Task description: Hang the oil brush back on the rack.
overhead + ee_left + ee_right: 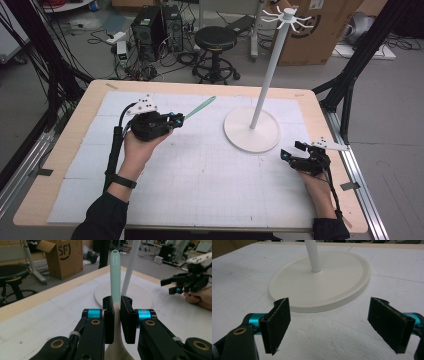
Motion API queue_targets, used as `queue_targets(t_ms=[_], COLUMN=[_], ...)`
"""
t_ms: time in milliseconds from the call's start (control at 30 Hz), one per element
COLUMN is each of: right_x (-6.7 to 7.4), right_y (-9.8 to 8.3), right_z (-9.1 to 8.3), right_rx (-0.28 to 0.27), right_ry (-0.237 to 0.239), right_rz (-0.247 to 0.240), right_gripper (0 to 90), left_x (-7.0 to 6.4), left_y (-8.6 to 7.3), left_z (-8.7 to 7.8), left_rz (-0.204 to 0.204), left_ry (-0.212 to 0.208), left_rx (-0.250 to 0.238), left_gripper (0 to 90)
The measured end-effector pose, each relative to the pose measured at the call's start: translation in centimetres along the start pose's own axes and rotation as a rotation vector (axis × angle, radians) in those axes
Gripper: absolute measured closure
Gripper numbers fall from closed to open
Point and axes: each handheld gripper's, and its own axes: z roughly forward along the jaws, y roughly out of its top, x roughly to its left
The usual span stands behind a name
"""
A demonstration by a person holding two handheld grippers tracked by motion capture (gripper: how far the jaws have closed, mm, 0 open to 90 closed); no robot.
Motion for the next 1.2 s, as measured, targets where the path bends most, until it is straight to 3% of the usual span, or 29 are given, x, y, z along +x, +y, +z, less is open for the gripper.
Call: queue_targets(t_ms=[767,1200], right_x=[0.0,0.0], right_y=[0.0,0.0], right_z=[0.0,0.0], right_rx=[-0.002,-0.002], right_ry=[0.006,0.006], right_rz=[0.01,0.012], right_gripper=[17.7,17.8], left_x=[-1.9,-2.9], left_y=[9.6,12.8], left_z=[0.4,0.5], left_rz=[0.065,0.073], left_ry=[-0.087,-0.115], left_rx=[-0.107,-0.16], left_gripper=[82.3,82.3])
